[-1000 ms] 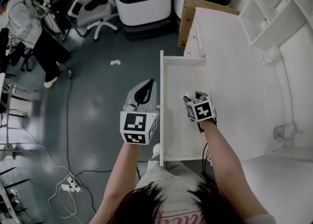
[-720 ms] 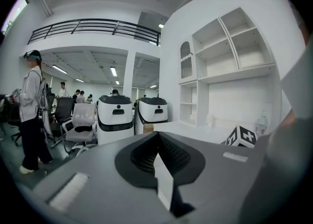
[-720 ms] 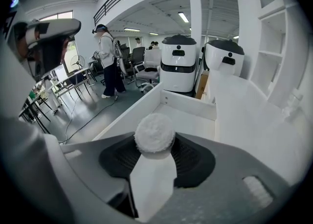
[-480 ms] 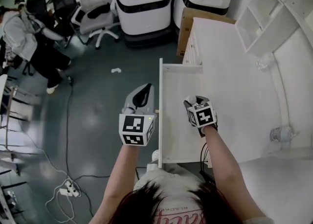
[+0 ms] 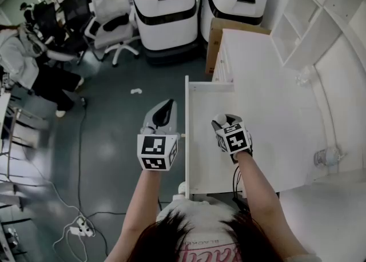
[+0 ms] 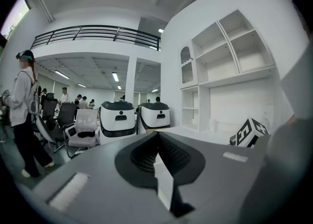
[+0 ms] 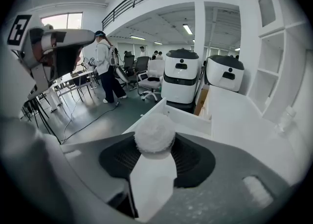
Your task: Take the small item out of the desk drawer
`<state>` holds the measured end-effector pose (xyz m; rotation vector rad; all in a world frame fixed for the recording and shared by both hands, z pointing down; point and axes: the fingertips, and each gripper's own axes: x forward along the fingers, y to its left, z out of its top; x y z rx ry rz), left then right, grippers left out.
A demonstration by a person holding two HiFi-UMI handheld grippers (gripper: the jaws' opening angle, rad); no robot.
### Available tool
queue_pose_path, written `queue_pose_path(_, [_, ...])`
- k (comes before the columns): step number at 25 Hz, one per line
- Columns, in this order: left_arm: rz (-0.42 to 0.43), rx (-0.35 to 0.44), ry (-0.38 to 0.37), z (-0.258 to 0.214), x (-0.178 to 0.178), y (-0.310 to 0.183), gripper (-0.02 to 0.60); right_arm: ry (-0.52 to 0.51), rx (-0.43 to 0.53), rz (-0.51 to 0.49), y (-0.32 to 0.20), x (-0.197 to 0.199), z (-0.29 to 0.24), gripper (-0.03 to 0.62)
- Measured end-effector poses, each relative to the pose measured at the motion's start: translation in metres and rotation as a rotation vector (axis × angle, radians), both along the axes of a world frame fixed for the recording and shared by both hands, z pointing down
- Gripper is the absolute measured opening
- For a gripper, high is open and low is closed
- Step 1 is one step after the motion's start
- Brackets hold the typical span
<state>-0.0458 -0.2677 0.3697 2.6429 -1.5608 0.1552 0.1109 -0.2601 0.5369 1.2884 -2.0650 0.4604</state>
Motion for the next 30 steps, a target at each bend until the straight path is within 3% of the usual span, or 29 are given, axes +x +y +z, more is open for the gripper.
queue_pose_path(9, [-0.016,0.03,0.021,-0.015,-0.006,-0.005,0.011,-0.014,0.058,0.008,0.001,0.001,-0.023,0.179])
queue_pose_path(30, [-0.025,0.075,0.028,-0.033,-0.01,-0.001,0.011,-0.056,0.374,0.021,0.006,-0.001,-0.122,0.179])
